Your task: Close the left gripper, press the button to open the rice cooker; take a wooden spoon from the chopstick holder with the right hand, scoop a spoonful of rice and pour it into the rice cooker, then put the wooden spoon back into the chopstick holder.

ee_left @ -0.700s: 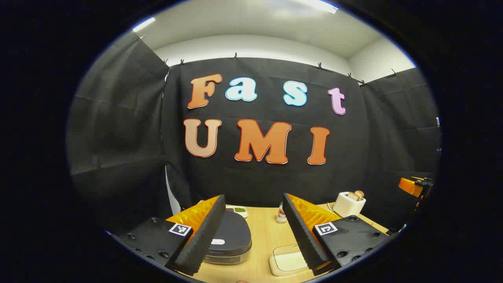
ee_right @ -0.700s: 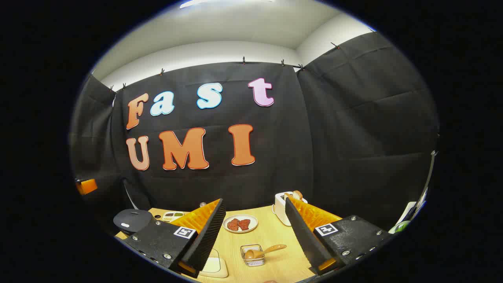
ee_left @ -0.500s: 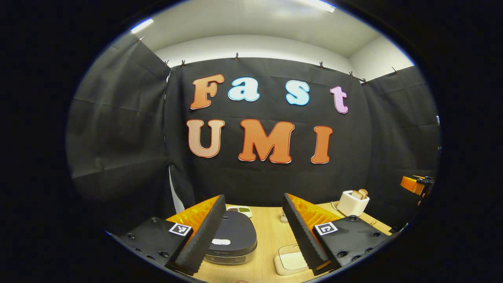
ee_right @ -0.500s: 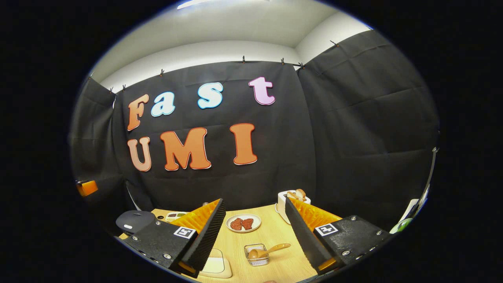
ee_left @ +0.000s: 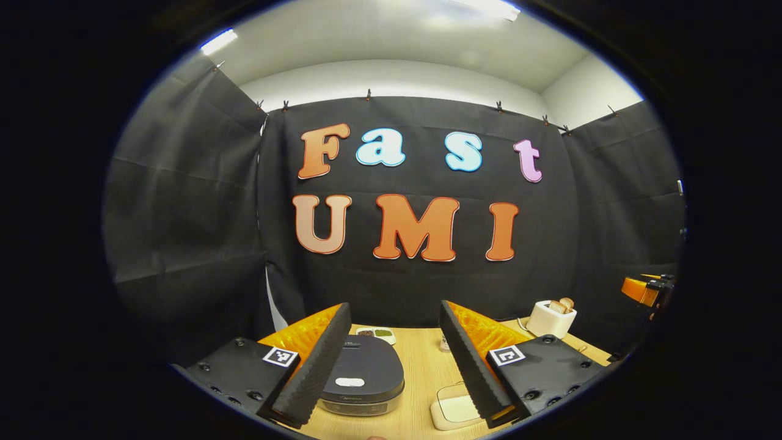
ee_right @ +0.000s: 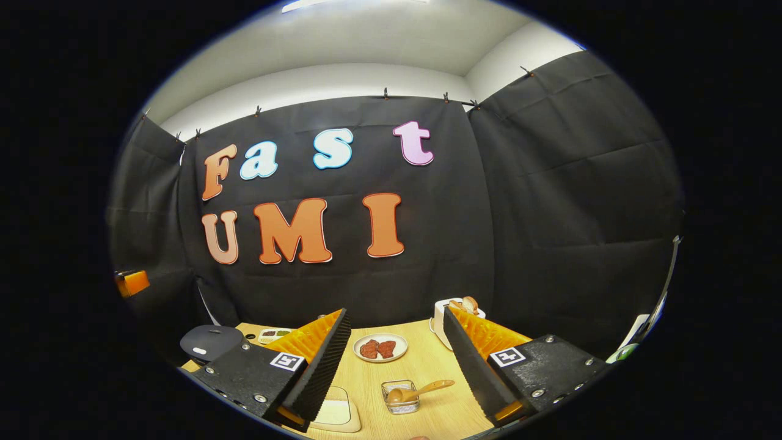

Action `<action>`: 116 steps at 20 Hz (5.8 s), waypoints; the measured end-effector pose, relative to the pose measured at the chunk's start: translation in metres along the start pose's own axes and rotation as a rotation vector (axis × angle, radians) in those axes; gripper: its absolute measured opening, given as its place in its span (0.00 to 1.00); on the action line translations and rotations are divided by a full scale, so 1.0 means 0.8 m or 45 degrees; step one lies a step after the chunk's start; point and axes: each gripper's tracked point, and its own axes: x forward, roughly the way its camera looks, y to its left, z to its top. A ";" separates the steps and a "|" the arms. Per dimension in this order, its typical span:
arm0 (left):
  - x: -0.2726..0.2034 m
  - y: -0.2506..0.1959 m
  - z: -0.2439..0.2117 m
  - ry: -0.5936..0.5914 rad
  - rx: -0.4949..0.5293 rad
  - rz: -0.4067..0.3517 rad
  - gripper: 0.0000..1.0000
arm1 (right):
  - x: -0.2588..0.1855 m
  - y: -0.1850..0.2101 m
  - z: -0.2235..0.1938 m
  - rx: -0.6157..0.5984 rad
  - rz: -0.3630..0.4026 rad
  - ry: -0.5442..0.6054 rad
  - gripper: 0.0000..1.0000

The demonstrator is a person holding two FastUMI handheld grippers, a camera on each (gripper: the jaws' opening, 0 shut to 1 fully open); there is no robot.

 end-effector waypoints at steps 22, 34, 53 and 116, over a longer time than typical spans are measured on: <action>0.004 0.016 0.009 -0.011 0.009 0.068 0.52 | 0.001 0.011 -0.004 -0.008 0.055 0.017 0.95; 0.032 0.038 -0.043 0.115 0.041 0.068 0.05 | 0.012 0.013 -0.016 0.001 0.043 0.053 0.95; 0.126 0.080 -0.281 0.604 -0.006 0.075 0.05 | 0.012 0.006 -0.039 -0.005 -0.029 0.129 0.95; -0.028 0.144 0.012 0.061 0.066 0.447 0.99 | 0.102 -0.064 -0.334 0.638 -0.103 0.550 0.68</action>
